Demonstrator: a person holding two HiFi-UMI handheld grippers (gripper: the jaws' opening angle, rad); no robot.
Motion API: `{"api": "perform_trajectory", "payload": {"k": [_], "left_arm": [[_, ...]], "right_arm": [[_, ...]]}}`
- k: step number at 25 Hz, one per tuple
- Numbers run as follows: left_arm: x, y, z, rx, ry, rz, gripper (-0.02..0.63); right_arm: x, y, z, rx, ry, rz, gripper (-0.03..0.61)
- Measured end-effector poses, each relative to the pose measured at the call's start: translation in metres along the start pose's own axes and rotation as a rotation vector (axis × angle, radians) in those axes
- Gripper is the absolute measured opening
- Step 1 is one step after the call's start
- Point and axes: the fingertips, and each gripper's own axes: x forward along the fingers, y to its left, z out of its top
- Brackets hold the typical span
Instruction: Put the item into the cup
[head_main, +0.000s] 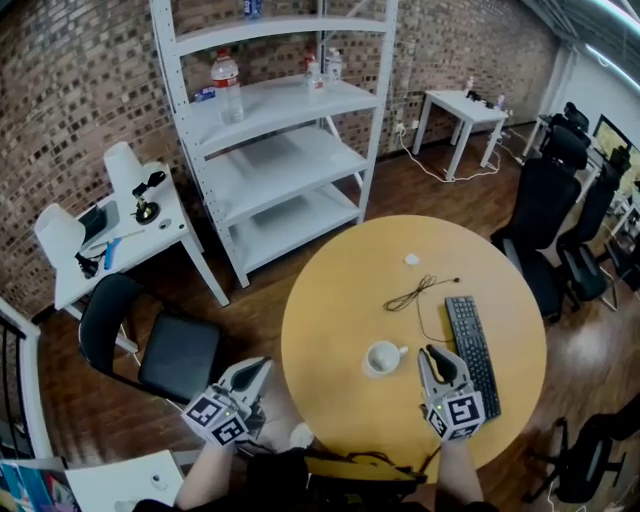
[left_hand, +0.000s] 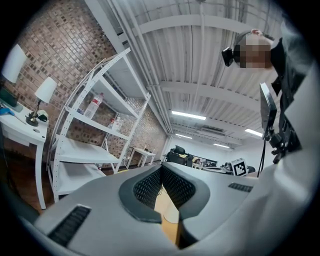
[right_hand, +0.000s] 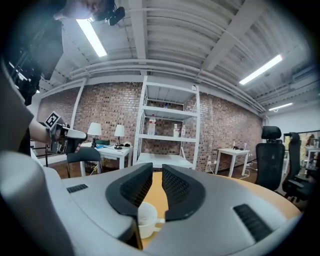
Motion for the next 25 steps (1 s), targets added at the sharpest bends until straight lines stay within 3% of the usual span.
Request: {"api": "perform_trajectory", "payload": {"k": [6, 16, 21, 25], "left_arm": [[0.043, -0.032, -0.013, 0.0, 0.035, -0.139, 0.003], [0.114, -0.103, -0.039, -0.016, 0.083, -0.381, 0.003], [0.127, -0.128, -0.049, -0.024, 0.099, -0.432, 0.003], [0.127, -0.135, -0.056, -0.021, 0.111, -0.439, 0.003]], "right_arm": [[-0.071, -0.045, 0.007, 0.081, -0.062, -0.173, 0.032], [-0.195, -0.085, -0.017, 0.161, -0.099, -0.446, 0.018], [-0.228, -0.092, -0.019, 0.18, -0.125, -0.51, 0.011], [-0.233, -0.092, -0.027, 0.133, -0.078, -0.528, 0.008]]}}
